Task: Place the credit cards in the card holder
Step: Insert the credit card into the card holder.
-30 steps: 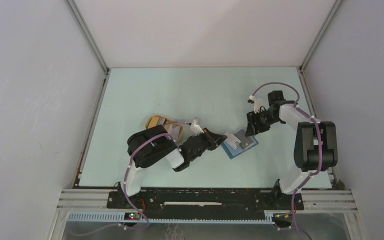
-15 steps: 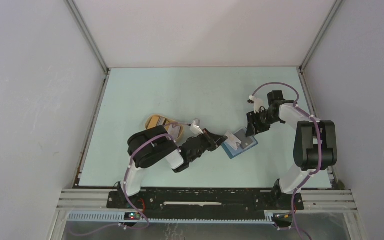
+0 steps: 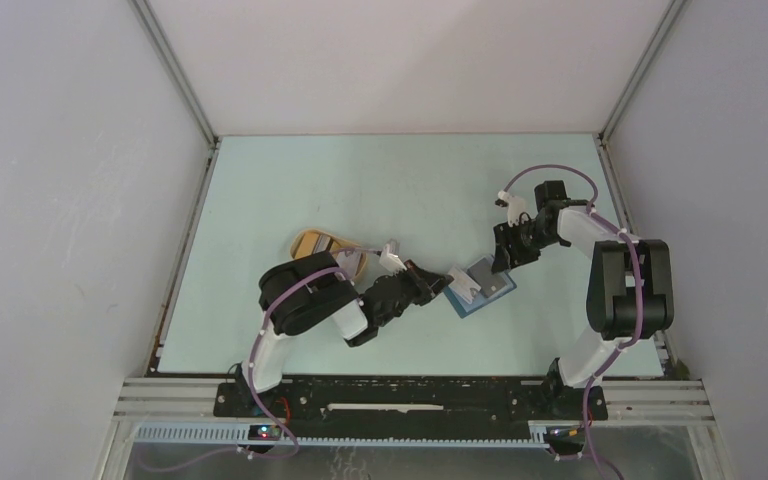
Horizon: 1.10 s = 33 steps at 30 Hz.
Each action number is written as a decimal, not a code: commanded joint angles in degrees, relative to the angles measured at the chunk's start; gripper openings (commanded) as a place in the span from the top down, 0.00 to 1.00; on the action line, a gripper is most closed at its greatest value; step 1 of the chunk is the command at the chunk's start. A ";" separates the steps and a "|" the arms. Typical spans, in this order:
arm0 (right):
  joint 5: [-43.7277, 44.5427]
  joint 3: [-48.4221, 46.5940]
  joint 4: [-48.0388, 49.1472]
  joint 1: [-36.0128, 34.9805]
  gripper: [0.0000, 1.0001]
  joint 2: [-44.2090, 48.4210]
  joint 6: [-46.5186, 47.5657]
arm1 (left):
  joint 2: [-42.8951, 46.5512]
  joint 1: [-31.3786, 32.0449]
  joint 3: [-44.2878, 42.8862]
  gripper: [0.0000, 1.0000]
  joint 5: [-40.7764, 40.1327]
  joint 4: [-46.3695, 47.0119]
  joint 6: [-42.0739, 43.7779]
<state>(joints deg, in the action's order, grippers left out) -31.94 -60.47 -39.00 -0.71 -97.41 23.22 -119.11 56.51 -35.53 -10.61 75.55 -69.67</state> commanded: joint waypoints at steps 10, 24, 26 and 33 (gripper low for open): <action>0.62 -1.95 -0.53 0.27 0.48 -0.33 -0.48 | -1.00 0.29 -0.83 1.00 -1.74 -1.51 -2.00; 0.42 -1.98 -0.62 0.18 0.49 -0.15 -0.48 | -2.65 0.28 -3.25 1.00 -0.88 -4.67 -4.71; 0.36 -2.01 -0.63 0.18 0.49 -0.13 -0.46 | -2.77 0.27 -3.84 1.00 -0.69 -5.63 -4.69; 0.25 -1.97 -0.72 0.18 0.49 0.02 -0.38 | -2.65 0.27 -4.59 1.00 -0.72 -7.79 -4.60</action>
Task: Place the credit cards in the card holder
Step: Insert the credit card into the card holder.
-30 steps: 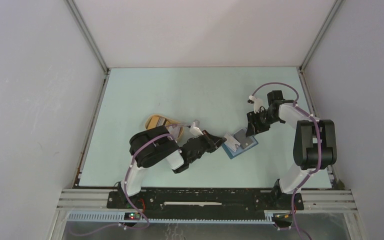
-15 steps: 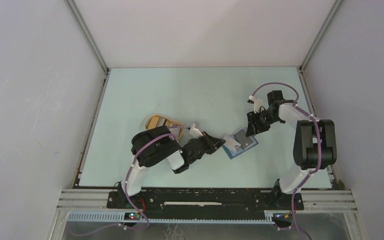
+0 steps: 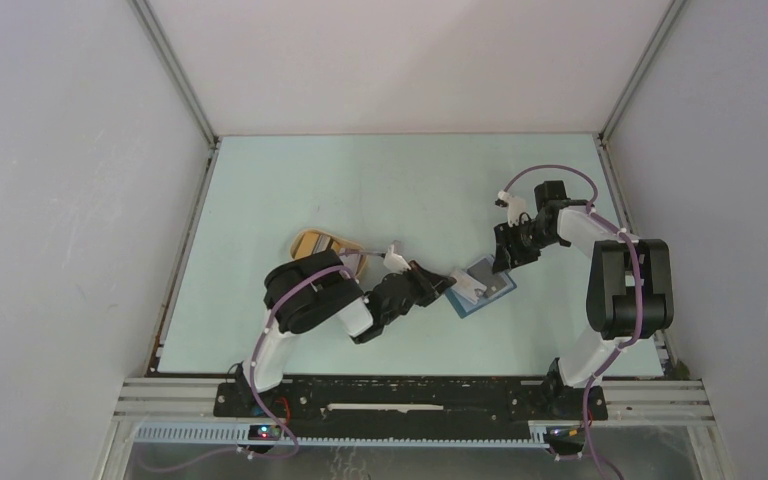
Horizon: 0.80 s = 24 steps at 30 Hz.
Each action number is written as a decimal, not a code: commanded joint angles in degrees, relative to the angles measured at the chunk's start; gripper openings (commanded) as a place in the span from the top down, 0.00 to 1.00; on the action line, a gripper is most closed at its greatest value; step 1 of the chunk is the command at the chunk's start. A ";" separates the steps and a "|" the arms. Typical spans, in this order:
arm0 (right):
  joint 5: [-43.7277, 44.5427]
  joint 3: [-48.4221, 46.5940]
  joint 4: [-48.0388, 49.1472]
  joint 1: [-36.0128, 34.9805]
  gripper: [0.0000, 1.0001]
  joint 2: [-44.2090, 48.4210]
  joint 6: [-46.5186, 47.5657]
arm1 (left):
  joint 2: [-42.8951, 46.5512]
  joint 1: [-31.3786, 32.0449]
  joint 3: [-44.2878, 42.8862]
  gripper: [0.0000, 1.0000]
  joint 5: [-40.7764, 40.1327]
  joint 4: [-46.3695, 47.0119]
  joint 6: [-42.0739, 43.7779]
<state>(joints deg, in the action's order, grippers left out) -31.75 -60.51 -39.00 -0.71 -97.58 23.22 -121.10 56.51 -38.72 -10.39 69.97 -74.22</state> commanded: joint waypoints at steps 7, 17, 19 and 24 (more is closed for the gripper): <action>0.08 -1.98 -0.72 -0.04 0.50 0.29 -0.42 | -2.23 0.18 -3.77 1.00 2.01 -3.42 -0.39; 0.03 -1.98 -0.69 -0.21 0.50 0.37 -0.37 | -3.58 0.09 -6.31 1.00 5.82 -6.11 -2.01; 0.17 -1.98 -0.60 -0.39 0.50 0.37 -0.38 | -4.05 0.05 -6.72 1.00 6.63 -6.18 -2.53; 0.12 -1.95 -0.61 -0.52 0.50 0.55 -0.39 | -4.52 -0.25 -7.21 1.00 8.31 -6.43 -4.62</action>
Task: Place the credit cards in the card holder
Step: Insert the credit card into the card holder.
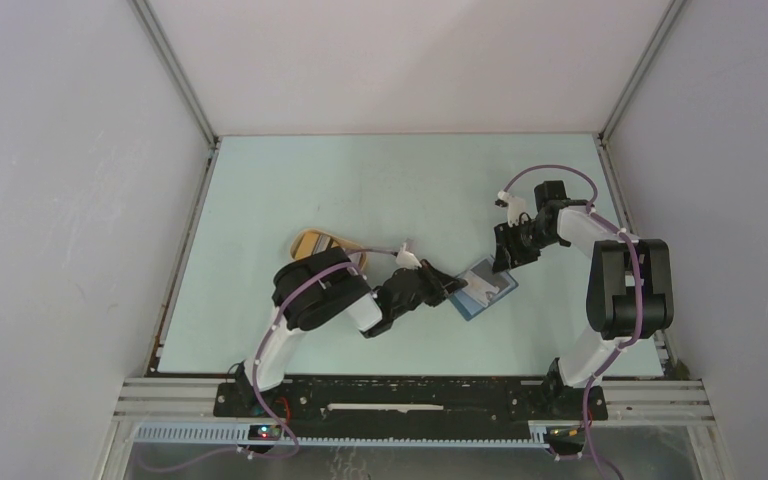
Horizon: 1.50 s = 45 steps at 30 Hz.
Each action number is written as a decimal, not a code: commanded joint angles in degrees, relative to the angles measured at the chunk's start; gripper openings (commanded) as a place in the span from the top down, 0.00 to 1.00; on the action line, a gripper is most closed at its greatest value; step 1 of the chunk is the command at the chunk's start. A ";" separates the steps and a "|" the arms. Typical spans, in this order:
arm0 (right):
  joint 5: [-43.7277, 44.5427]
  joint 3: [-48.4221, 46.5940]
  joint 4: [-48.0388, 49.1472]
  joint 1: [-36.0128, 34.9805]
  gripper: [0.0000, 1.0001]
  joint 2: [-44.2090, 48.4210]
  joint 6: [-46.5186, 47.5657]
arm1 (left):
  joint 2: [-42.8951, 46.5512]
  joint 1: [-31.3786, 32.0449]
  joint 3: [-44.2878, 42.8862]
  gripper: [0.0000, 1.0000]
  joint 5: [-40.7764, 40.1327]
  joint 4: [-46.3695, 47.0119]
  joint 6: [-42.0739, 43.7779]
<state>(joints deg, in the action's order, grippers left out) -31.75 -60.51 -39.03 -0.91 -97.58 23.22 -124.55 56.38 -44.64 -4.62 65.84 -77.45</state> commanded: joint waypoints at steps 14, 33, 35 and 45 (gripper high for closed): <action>0.04 -1.95 -0.76 -1.25 0.51 0.54 -0.15 | -1.83 -1.26 -2.37 1.00 6.18 -2.56 -5.27; 1.39 -1.90 -0.63 -2.84 0.46 3.77 0.97 | -4.46 -2.88 -7.88 1.00 10.33 -4.40 -5.96; 4.14 -1.37 0.66 -3.98 0.38 6.30 1.25 | -4.47 -3.01 -7.90 0.99 10.24 -4.49 -5.79; 2.34 6.89 3.31 -10.85 0.40 22.64 15.71 | -4.65 -3.11 -8.09 0.94 10.51 -4.79 -5.56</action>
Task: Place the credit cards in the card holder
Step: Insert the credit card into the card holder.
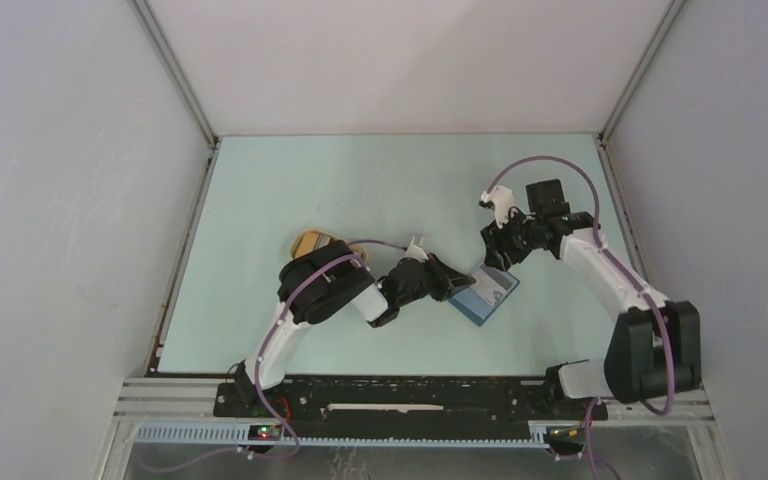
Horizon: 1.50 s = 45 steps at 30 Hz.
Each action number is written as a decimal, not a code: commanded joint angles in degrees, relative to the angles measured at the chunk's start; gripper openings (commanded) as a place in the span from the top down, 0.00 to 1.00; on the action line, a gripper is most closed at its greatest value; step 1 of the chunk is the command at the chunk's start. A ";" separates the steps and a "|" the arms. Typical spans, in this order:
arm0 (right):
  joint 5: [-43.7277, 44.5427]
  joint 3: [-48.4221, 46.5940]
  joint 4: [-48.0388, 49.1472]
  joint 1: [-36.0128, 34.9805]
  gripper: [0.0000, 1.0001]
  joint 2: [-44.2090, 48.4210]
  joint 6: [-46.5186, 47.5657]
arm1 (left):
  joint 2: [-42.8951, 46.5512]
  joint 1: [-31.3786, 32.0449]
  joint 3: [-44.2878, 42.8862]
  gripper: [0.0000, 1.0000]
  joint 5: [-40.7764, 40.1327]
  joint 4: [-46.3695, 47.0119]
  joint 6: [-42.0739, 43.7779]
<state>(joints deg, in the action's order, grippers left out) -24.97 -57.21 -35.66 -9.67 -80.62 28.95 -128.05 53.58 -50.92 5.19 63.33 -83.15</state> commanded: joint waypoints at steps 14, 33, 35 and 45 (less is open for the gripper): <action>-1.26 11.68 -1.75 -14.55 1.00 2.34 26.50 | -1.15 -0.47 -1.51 0.85 1.07 -1.73 0.08; 15.00 13.44 8.12 -16.74 1.00 0.02 18.25 | -1.06 -0.75 -1.04 0.74 1.74 -0.96 0.19; 15.70 13.44 8.61 -15.60 1.00 0.34 17.64 | -1.15 -0.79 -1.06 0.69 1.92 -1.08 0.27; 21.09 13.46 13.42 -12.39 1.00 1.14 13.86 | -0.91 -1.05 -1.05 0.57 2.44 -0.86 0.31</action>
<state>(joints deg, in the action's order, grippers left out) -8.91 -43.77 -26.76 -23.29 -80.99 44.84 -128.33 52.95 -51.11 7.16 64.51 -84.01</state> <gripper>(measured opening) 0.006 0.431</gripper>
